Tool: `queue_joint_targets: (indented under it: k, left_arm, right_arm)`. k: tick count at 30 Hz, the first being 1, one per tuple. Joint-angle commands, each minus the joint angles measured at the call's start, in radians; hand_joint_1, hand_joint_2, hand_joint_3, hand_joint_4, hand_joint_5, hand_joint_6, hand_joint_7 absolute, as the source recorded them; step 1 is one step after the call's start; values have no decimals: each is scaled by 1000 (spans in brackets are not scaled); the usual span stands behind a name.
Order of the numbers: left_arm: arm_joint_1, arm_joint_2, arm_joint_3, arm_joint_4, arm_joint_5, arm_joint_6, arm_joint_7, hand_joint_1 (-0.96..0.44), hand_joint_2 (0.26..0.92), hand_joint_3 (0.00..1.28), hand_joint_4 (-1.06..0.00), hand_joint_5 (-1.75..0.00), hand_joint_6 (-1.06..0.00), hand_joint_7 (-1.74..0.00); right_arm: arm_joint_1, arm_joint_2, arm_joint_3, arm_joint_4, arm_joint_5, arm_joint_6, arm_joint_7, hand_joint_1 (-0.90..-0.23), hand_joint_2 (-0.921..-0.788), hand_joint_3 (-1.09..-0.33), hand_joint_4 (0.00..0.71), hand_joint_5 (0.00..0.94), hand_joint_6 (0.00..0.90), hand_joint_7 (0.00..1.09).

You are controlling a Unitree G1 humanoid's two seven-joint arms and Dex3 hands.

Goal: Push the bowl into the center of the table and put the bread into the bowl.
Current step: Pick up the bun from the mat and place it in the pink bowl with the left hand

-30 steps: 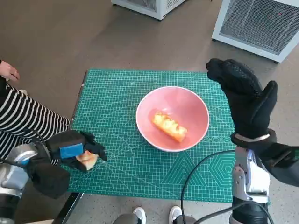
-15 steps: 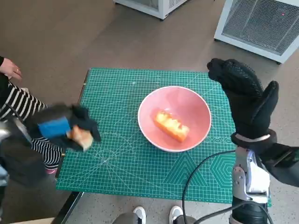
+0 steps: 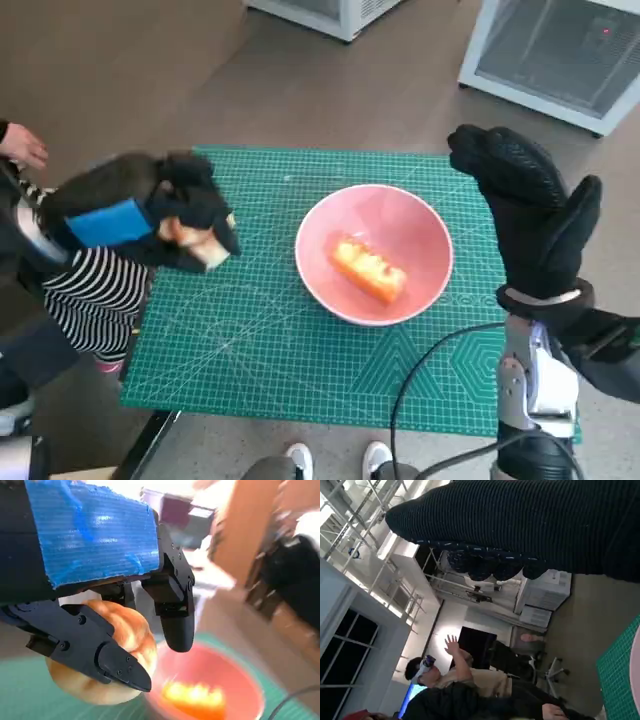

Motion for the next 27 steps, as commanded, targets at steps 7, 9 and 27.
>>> queue_joint_targets:
  k: [7,9,27]
  left_arm:
    - [-212,-174,-121,28,110,50,34,2,915,40,-670,-1205,-732,-1040]
    - [-254,-218,-148,64,133,68,39,2,912,31,-691,-1181,-746,-1025]
    - [-411,-411,-244,430,267,22,130,0,920,93,-556,-1230,-705,-1152]
  right_arm:
    - [32,-8,-7,-8,-12,-10,-14,-672,-921,-689,136,1,53,510]
    - [37,-9,-8,-15,-17,-13,-18,-673,-921,-691,131,0,54,510]
    - [67,-16,-4,-35,-26,-28,-41,-673,-921,-692,130,1,56,506]
